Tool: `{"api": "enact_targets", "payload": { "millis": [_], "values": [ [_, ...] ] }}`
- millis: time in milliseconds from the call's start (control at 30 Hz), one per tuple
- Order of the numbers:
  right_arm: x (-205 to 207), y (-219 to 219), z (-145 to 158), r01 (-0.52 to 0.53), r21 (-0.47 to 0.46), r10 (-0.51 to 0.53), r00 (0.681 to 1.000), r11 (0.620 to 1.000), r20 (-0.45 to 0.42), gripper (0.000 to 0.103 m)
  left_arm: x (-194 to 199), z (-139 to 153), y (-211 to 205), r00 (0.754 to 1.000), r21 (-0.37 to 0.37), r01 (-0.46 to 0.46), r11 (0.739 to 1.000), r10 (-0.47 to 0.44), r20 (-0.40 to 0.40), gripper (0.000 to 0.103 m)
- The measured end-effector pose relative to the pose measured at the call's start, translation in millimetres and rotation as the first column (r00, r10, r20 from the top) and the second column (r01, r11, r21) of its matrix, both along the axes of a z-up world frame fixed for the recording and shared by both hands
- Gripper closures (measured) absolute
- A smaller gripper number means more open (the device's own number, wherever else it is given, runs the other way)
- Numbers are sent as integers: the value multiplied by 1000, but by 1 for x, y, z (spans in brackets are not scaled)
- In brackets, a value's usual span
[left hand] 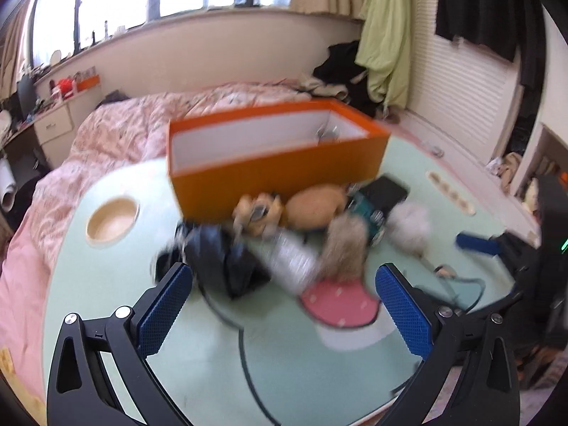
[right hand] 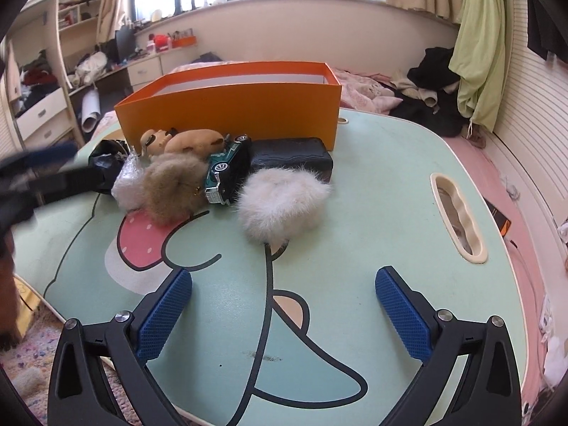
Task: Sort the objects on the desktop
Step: 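Lower the left gripper into the box and grasp the silver metal cup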
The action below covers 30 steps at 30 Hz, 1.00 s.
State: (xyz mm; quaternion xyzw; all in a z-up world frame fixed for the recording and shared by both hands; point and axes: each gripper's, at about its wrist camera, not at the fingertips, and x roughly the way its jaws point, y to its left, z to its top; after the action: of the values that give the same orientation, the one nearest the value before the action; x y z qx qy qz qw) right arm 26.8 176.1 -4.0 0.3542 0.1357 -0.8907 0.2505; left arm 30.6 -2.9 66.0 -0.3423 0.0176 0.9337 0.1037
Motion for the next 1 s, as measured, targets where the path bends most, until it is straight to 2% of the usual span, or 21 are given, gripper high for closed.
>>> {"api": "enact_targets", "payload": {
  "millis": [67, 133, 200, 267, 367, 433, 500, 633, 800, 1000],
  "values": [
    [0, 0, 0, 0, -1, 0, 1000, 1000, 1, 0, -20, 22, 1, 999, 18, 32, 999, -32, 0, 0],
    [0, -1, 1, 0, 0, 0, 1000, 1000, 0, 0, -53, 40, 4, 997, 41, 73, 996, -75, 38, 1],
    [0, -2, 1, 0, 0, 0, 1000, 1000, -1, 0, -93, 46, 10, 989, 42, 99, 994, -103, 109, 15],
    [1, -2, 1, 1, 0, -1, 1000, 1000, -1, 0, -136, 45, 17, 971, 53, 91, 994, -100, 216, 28],
    [0, -2, 1, -1, -1, 1, 1000, 1000, -2, 0, -190, 28, 32, 926, 89, 80, 993, -107, 363, 39],
    [0, -2, 1, -1, -3, 1, 1000, 1000, -2, 0, -213, 14, 42, 909, 54, 55, 997, -72, 409, 50],
    [0, -2, 2, -2, -5, 2, 1000, 1000, -2, 0, -229, 0, 48, 896, 41, 16, 999, -32, 443, 67],
    [0, -3, 1, -2, -6, 2, 1000, 1000, -3, 0, -250, -17, 57, 857, 160, -4, 987, -79, 509, 68],
    [-1, -2, 1, -2, -5, 2, 1000, 1000, -4, 0, -263, -25, 67, 854, 116, -33, 993, -33, 519, 68],
    [-1, -2, 1, -3, -1, 3, 1000, 1000, -6, 0, -277, -31, 62, 845, 163, -80, 983, -20, 535, 68]
  ]
}}
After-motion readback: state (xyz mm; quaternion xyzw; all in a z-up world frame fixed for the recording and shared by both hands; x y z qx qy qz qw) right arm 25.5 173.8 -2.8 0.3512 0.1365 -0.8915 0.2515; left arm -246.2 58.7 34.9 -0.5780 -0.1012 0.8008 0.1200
